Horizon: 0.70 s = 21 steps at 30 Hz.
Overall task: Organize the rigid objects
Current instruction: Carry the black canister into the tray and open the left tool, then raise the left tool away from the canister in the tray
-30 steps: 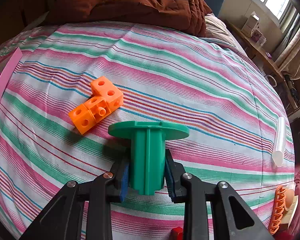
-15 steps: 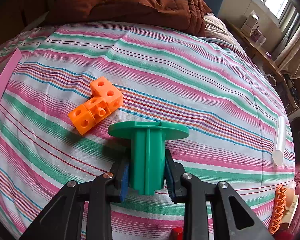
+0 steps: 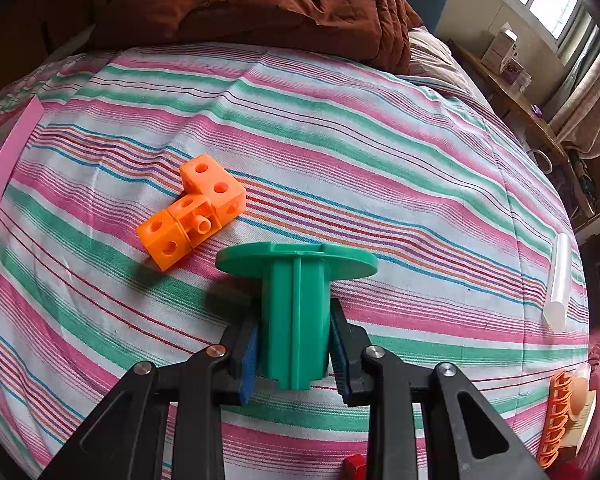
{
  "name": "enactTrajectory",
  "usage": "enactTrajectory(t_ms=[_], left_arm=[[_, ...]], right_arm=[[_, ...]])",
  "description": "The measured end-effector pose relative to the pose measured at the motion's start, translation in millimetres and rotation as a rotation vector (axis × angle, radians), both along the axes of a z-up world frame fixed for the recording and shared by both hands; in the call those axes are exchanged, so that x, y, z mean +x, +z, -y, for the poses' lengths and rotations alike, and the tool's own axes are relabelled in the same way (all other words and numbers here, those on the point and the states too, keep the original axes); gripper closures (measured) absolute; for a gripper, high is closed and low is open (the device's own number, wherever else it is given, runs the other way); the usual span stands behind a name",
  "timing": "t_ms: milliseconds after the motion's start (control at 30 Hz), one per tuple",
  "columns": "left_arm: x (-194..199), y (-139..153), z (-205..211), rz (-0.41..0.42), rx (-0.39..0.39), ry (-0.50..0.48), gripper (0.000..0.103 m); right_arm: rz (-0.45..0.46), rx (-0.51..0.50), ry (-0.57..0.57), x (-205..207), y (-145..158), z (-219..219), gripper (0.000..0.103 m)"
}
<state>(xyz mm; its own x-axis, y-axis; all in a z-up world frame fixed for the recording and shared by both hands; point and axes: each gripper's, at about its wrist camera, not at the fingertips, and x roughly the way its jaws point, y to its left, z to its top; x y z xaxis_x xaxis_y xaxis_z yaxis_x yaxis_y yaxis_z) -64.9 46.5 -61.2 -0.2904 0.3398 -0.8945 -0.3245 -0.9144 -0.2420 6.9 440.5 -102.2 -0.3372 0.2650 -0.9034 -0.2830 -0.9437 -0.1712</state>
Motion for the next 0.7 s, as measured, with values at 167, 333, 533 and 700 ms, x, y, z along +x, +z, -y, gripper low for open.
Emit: enactTrajectory(t_ms=[167,333,533,700], left_arm=[[11.5,18.3,-0.4,-0.114,-0.047,0.017,0.049],[23.2,34.4,-5.1,-0.228,-0.098,0.019,0.048],[31.4,49.6,-12.5,-0.314,-0.112,0.011,0.048],[34.2,54.2,-15.5,-0.330,-0.112,0.007,0.048]], right_arm=[[0.003,0.008,0.008,-1.4,-0.4,-1.0,0.073],[0.003,0.018,0.012,-0.7,-0.4,1.4,0.073],[0.002,0.028,0.018,-1.2,-0.5,1.0,0.073],[0.001,0.030,0.019,-1.8,-0.9,1.3,0.073]])
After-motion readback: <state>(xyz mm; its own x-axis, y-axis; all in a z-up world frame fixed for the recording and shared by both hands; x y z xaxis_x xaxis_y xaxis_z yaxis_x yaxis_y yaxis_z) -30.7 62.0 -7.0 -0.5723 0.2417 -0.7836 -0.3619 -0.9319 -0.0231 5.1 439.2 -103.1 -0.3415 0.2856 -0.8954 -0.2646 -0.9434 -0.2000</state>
